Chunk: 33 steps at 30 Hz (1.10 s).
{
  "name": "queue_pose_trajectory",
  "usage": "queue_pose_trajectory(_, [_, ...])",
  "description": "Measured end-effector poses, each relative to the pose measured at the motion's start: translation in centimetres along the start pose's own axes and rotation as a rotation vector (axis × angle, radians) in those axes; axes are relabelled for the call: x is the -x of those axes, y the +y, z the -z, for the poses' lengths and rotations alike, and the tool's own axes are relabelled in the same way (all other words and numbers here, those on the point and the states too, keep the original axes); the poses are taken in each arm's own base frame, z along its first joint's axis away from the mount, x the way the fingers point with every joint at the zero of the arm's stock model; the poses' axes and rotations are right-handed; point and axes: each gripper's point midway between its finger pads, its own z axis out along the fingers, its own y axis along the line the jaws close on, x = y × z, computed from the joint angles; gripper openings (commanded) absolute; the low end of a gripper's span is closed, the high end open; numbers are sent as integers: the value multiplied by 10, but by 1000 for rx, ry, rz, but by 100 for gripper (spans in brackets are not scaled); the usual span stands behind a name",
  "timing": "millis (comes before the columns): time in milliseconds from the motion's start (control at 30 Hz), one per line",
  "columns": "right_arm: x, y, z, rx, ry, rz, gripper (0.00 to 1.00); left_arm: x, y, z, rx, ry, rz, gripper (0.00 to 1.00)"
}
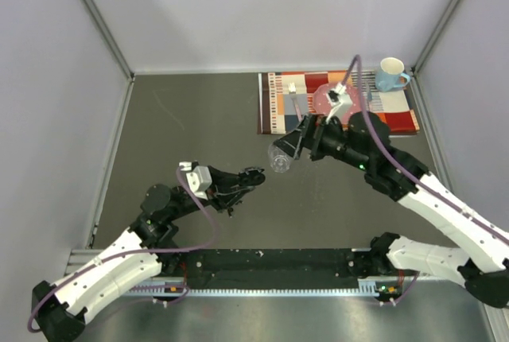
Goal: Insert the wireless bluetooth earbuds into the charging case
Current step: Close the charging case.
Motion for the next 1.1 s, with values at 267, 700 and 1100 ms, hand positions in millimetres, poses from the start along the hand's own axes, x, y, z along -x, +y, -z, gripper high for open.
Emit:
queue_pose_trajectory(267, [-61, -15, -34, -74, 225, 30, 99, -5, 1, -2, 1, 14, 8, 0])
queue_pose_trajectory(700, [-76, -13, -41, -78, 285, 73, 99, -6, 1, -2, -1, 17, 12, 0])
queue_pose_trajectory(1100, [-94, -21, -36, -90, 295, 60, 99, -14, 2, -1, 12, 49, 43, 0])
